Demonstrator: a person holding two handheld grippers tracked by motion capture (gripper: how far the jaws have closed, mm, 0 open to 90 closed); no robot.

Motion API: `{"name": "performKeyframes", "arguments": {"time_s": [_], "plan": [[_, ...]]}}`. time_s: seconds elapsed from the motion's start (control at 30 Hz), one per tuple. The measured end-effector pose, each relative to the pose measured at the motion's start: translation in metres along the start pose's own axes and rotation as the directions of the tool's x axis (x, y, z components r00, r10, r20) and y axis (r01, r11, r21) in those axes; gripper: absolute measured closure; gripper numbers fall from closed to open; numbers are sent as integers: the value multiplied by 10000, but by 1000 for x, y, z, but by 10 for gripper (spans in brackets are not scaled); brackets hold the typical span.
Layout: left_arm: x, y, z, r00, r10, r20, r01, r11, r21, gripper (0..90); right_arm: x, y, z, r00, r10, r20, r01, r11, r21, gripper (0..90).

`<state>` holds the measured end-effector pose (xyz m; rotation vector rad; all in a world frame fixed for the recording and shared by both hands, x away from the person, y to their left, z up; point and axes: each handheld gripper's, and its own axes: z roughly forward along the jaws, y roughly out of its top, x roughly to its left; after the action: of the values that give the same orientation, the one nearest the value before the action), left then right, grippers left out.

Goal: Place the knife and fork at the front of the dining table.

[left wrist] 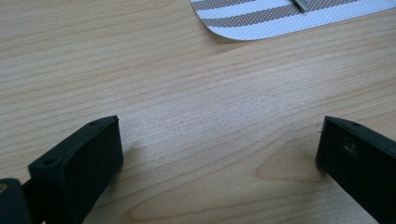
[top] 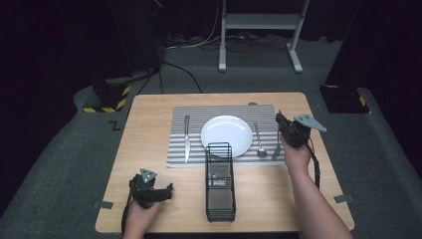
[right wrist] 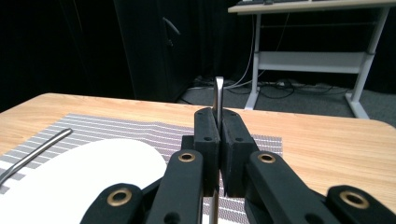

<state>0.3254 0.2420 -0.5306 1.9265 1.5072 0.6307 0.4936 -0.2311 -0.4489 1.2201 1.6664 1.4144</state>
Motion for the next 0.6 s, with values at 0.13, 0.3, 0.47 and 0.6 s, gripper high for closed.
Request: {"name": "performKeyframes", "arguments": {"time_s": [0.13,0.3,0.47,0.6], "plan": [[0,0,0,10000,-6,18,6,10000,5,5,-3,-2,16,9998,193,59,-195,9994,274,865],[0,1,1,10000,32,88,-33,10000,16,3,-9,-6,33,9989,449,154,-457,9974,553,862],[0,1,1,9999,37,95,-37,10000,16,3,-12,-11,49,9982,552,236,-571,9944,888,859],[0,1,1,9999,42,99,-42,10000,16,3,-13,-15,62,9980,563,303,-596,9907,1221,858]]}}
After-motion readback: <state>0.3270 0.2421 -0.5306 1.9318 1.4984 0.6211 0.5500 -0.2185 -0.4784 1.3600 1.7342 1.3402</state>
